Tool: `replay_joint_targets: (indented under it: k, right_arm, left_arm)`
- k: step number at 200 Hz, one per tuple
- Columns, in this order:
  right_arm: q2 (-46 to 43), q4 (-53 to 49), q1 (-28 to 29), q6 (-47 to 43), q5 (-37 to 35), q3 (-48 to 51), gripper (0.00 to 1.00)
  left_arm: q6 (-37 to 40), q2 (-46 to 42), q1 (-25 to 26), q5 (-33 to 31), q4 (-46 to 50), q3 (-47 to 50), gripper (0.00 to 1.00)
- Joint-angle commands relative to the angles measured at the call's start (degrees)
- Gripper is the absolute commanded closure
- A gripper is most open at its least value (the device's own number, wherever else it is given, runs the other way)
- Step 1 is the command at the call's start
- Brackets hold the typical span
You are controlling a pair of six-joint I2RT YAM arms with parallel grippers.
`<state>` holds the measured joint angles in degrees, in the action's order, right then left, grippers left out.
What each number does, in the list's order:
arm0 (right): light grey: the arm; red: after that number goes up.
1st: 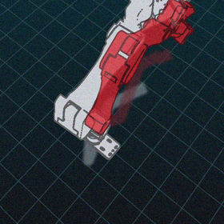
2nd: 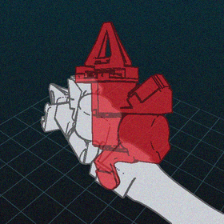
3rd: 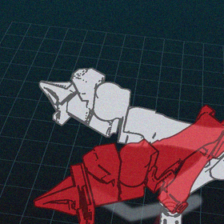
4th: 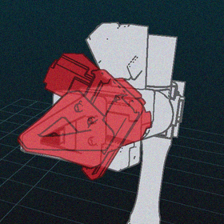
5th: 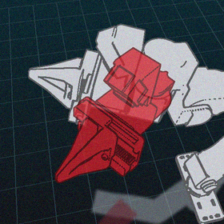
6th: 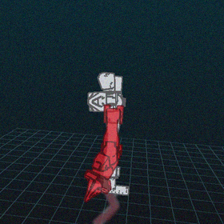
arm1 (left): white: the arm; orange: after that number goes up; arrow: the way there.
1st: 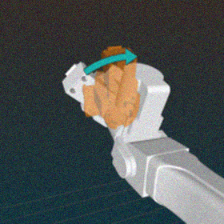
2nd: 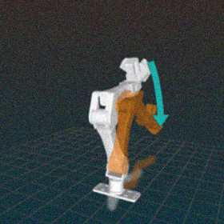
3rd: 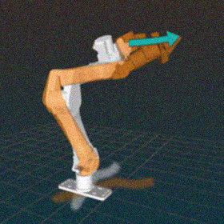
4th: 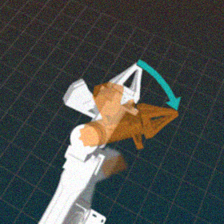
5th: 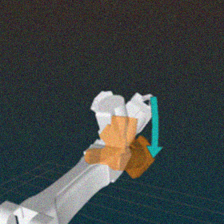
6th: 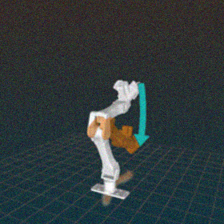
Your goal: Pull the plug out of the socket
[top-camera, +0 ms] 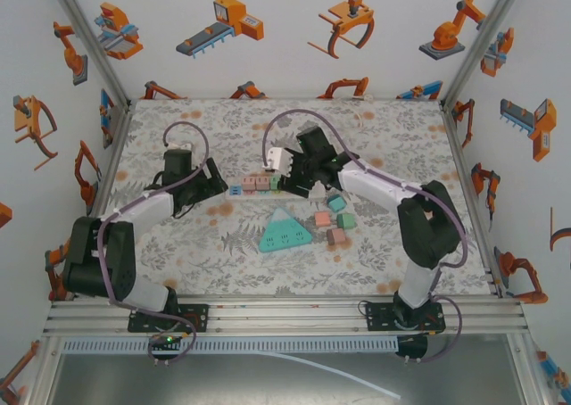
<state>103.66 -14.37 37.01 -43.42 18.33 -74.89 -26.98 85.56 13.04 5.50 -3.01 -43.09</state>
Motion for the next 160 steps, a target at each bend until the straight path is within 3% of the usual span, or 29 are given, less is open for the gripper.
replay_joint_targets:
  k: [1,38,111,160]
  right_arm:
    - [3.15,-3.14,-0.53,-3.51,3.25,-4.20,0.42]
    - [7.20,-5.18,-0.94,-3.25,3.41,-7.43,0.50]
    - [8.75,-7.03,-1.42,-3.34,4.27,-8.64,0.62]
    - [8.53,-7.18,-1.51,-3.03,4.00,-9.87,0.69]
  left_arm:
    - [-0.31,1.85,-0.38,3.33,-0.60,-2.97,0.28]
    - [0.65,4.73,-0.38,6.89,-0.18,-4.84,0.36]
    - [-0.84,10.54,-0.37,12.02,0.49,-7.53,0.42]
    - [1.43,13.32,-0.38,9.39,8.04,-10.25,0.45]
